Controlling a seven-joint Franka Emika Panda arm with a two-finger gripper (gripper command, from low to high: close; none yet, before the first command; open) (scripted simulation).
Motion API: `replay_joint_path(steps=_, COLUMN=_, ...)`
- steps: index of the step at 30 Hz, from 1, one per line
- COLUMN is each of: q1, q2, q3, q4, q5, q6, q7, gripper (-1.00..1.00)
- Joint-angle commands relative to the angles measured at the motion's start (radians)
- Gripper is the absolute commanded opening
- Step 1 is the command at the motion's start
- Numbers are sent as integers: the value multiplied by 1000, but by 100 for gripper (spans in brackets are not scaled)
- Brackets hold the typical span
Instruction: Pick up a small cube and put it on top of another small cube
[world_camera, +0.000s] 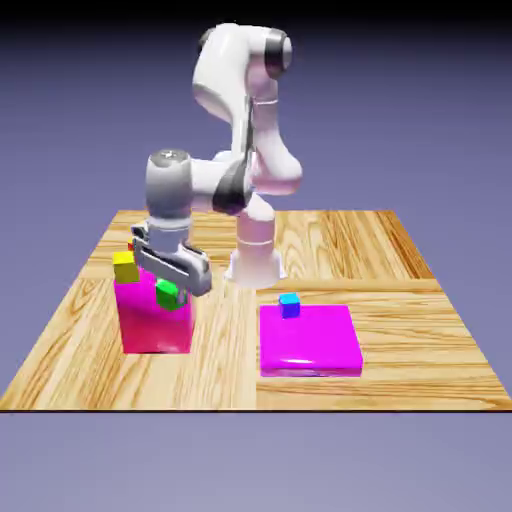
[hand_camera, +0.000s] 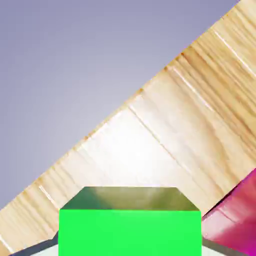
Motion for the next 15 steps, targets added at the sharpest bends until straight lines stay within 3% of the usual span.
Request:
replay_joint_path(steps=1, q1=-35, q2=-36, q3=-5, q4=2, q5=-3, q6=-39, q7=37, gripper=-100)
replay_joint_path(steps=7, q1=-190, q2=-189, q3=-30, q4=8, q5=-6, q6=-202, q7=189, gripper=-100)
replay_joint_path(steps=12, q1=-193, q2=-99, q3=-35, q4=-94, q5=-10, q6=-9, q7=192, gripper=-100)
replay_joint_path(steps=13, q1=-193, q2=-99, q3=-35, q4=-94, q5=-10, q6=-9, q7=192, gripper=100)
replay_joint_path(steps=15, q1=-192, q2=-119, q3=-34, q4=-71, q5=-9, q6=-53, q7=191, gripper=100)
